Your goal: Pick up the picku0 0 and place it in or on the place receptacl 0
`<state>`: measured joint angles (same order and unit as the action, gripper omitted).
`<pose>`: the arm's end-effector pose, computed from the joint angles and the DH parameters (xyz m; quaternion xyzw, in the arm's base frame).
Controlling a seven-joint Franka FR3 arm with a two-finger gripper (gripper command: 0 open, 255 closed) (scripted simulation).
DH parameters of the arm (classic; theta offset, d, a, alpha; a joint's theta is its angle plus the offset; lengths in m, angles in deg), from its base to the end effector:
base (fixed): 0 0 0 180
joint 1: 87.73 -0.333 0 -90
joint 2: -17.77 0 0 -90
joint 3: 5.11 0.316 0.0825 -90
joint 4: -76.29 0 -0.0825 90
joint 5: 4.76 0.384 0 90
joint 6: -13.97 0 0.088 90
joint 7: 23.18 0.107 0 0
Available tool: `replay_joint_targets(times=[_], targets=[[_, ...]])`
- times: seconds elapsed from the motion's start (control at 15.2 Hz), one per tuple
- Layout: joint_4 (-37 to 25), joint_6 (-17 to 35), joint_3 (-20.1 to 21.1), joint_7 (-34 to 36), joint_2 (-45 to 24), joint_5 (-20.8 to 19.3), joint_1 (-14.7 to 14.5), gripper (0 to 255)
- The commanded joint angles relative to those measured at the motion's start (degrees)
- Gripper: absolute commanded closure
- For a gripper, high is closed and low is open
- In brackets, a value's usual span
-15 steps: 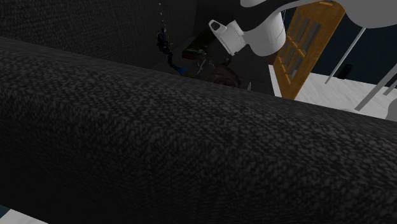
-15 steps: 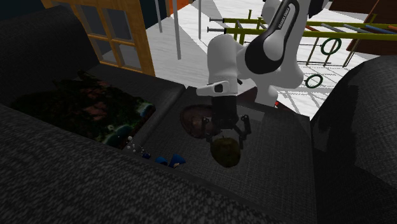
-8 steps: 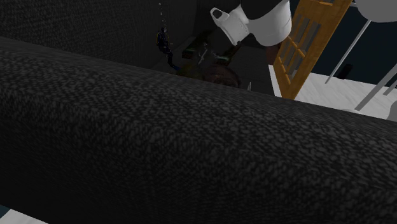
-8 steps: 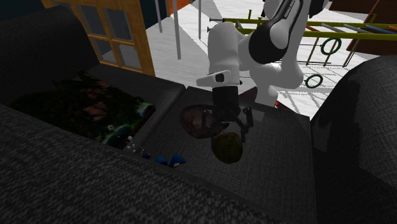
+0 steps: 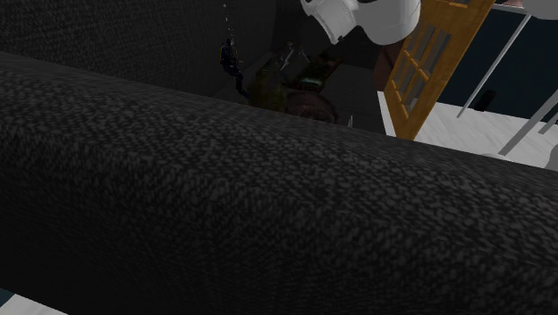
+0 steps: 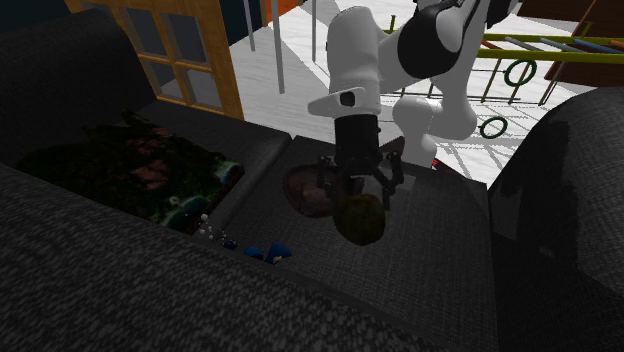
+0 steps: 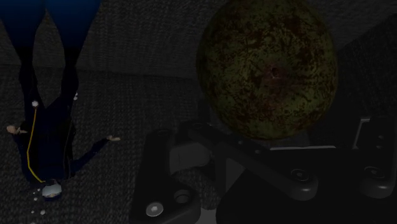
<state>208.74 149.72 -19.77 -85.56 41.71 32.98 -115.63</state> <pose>0.4573 0.1018 0.5530 -0.8244 -0.4182 -0.3200 0.2078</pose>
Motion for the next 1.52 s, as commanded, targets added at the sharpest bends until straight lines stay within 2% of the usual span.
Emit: replay_joint_targets(times=[0.0,0.73,1.45], targets=[[-1.19,-1.19,0.23,1.18,0.25,-0.82,0.3,255],[-8.22,-7.59,0.99,6.5,0.65,-4.22,1.42,255],[-5.91,-20.06,-9.47,-1.8,9.5,-8.99,7.18,255]])
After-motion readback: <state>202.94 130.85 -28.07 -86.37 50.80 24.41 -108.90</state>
